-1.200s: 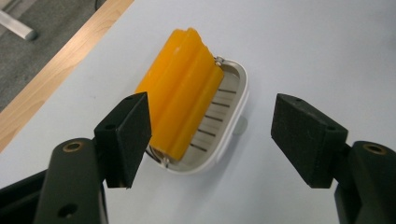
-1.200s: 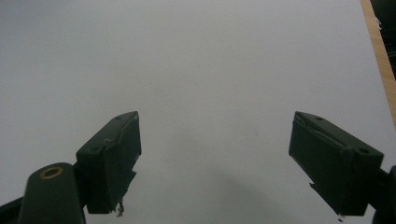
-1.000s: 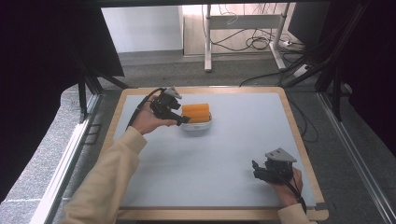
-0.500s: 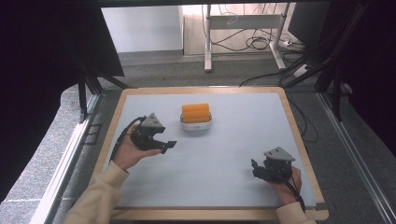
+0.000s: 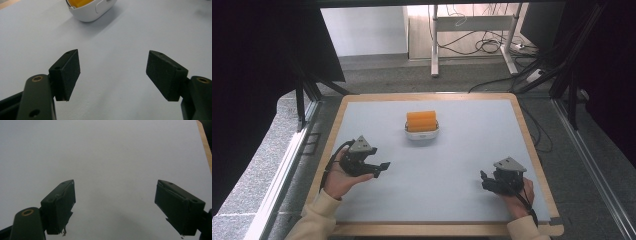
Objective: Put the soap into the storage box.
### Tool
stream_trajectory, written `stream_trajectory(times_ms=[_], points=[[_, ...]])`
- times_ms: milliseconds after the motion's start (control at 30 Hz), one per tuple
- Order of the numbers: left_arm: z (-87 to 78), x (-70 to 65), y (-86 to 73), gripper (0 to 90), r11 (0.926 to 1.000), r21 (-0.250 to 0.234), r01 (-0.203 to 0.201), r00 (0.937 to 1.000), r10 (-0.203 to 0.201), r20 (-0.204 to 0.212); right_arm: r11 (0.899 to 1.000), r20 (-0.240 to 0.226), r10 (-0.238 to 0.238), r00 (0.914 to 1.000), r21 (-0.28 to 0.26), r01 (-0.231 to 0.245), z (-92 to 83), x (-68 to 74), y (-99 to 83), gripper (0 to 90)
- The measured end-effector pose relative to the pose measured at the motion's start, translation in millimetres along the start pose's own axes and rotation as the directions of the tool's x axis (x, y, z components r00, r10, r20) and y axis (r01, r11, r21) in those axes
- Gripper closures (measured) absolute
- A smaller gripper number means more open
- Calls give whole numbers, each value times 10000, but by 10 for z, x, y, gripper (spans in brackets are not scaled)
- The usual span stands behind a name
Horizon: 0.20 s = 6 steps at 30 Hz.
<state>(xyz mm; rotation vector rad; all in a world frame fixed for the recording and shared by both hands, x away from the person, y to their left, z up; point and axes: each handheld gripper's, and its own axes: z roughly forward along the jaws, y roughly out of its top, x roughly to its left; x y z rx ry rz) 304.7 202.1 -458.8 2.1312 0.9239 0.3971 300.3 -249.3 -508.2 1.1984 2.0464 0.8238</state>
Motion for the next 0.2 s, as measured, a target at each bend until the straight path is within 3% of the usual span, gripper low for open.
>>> stream_trajectory(times_ms=[200], points=[[14,-20,-1,265,9999,141,-43,10000,42,19,10000,38,25,10000,-81,-25,-10,-9,-1,169]])
